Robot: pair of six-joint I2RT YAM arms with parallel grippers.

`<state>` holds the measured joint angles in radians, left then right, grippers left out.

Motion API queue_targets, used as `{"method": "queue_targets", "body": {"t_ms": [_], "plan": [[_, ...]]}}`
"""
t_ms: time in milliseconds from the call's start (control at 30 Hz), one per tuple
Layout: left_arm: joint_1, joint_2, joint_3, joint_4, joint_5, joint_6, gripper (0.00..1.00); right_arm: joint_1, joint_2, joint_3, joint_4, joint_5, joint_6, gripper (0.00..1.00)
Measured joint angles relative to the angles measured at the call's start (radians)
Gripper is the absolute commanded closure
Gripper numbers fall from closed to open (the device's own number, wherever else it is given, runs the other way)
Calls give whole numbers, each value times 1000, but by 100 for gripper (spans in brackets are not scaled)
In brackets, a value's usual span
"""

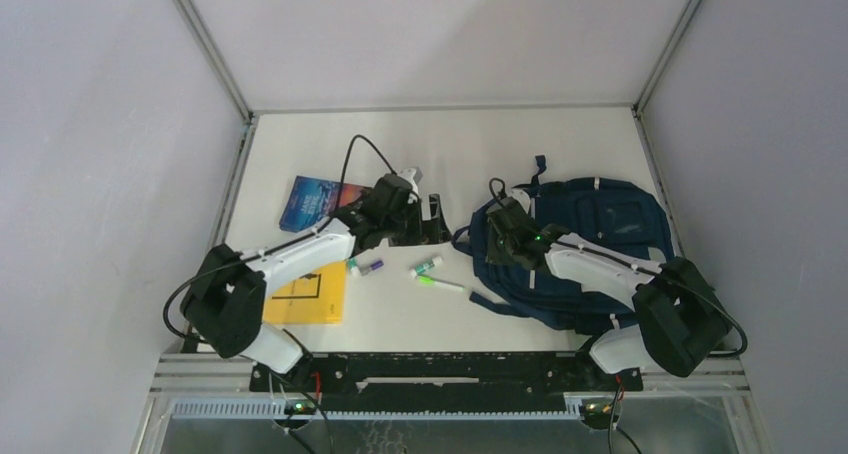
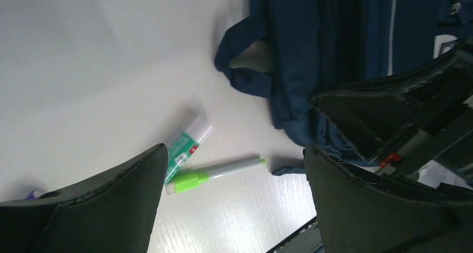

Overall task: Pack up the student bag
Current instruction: Adjust the student bag at the center of the board.

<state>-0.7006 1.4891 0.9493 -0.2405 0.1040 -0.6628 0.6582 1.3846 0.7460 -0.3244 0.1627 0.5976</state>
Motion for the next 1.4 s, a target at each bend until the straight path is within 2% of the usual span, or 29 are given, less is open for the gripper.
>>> {"method": "queue_targets", "body": {"t_ms": [100, 167, 200, 300, 467, 667, 800, 833, 900, 967, 1033, 1167, 1400], "plan": [[0, 28, 26, 19, 32, -14, 5, 4, 3, 0, 3, 2, 1, 71], [0, 43, 31, 34, 55, -23, 5, 5, 3, 0, 3, 3, 3, 54], [0, 48, 33, 38, 63, -27, 5, 5, 2, 0, 3, 1, 9, 50], [0, 74, 42, 45, 92, -38, 5, 6, -14, -2, 15, -8, 14, 50], [-9, 126, 79, 50, 127, -45, 7, 6, -74, -26, 16, -3, 24, 59], [-23, 221, 158, 61, 167, -46, 19, -27, -100, -53, 21, -3, 37, 63], [-24, 278, 189, 69, 193, -55, 26, -34, -66, -57, 40, -4, 40, 81], [-24, 291, 196, 73, 199, -57, 25, -34, -59, -57, 44, -3, 42, 87], [-24, 311, 207, 78, 214, -64, 17, -36, -56, -57, 45, -4, 45, 100], [-24, 324, 213, 85, 227, -71, 12, -37, -57, -57, 47, -5, 48, 100], [-24, 331, 219, 87, 243, -75, 12, -37, -60, -57, 49, -9, 52, 100], [-24, 349, 238, 99, 258, -83, 20, -37, -95, -62, 41, -12, 52, 100], [-24, 402, 261, 121, 280, -102, 22, -38, -301, -76, -20, -27, 51, 100]]}}
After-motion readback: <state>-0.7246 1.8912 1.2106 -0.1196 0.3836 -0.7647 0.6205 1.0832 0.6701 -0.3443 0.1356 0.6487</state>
